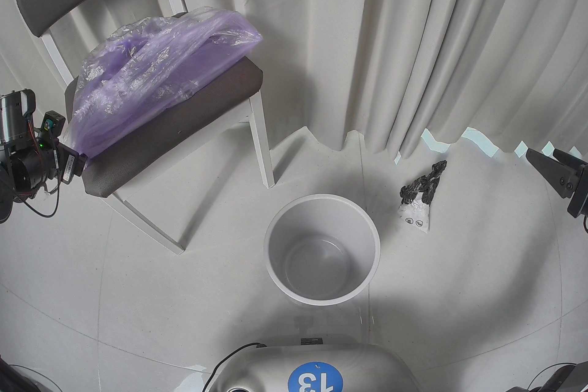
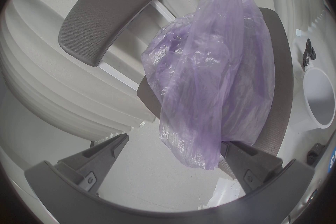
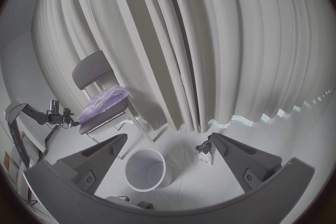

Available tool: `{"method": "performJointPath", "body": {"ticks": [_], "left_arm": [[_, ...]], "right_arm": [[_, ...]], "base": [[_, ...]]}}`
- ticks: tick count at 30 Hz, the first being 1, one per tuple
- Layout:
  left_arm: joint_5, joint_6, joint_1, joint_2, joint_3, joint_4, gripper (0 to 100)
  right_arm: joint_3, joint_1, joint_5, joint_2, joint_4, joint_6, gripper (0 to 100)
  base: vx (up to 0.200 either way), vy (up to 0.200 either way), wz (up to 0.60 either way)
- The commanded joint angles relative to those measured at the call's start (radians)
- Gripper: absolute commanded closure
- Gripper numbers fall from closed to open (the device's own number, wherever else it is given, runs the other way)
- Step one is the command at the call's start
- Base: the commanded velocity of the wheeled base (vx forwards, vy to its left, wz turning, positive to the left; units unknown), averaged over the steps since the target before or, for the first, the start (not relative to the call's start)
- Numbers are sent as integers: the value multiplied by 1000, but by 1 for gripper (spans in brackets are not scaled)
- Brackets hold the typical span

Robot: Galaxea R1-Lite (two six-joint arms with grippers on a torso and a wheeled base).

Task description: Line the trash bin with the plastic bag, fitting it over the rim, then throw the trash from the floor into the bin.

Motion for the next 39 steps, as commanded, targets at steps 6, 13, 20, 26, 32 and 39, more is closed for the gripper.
{"method": "performJointPath", "body": {"ticks": [6, 13, 20, 26, 32, 39], "left_arm": [[13, -1, 22, 13, -8, -7, 0], [16, -1, 39, 12, 4, -7, 0], [20, 1, 33, 9, 2, -10, 0], [76, 21, 34, 2, -1, -14, 0], [77, 22, 34, 2, 1, -22, 0], [76, 21, 18, 12, 2, -24, 0]], "right_arm": [[3, 0, 2, -1, -1, 0, 0], [6, 3, 2, -3, -14, -2, 0], [12, 23, 2, -11, -13, 0, 0], [18, 25, 0, -11, -13, -3, 0], [19, 25, 0, -11, -13, -15, 0], [24, 25, 0, -12, -14, -15, 0]], "base": [[0, 0, 0], [0, 0, 0], [0, 0, 0], [0, 0, 0], [0, 0, 0], [0, 0, 0]]}}
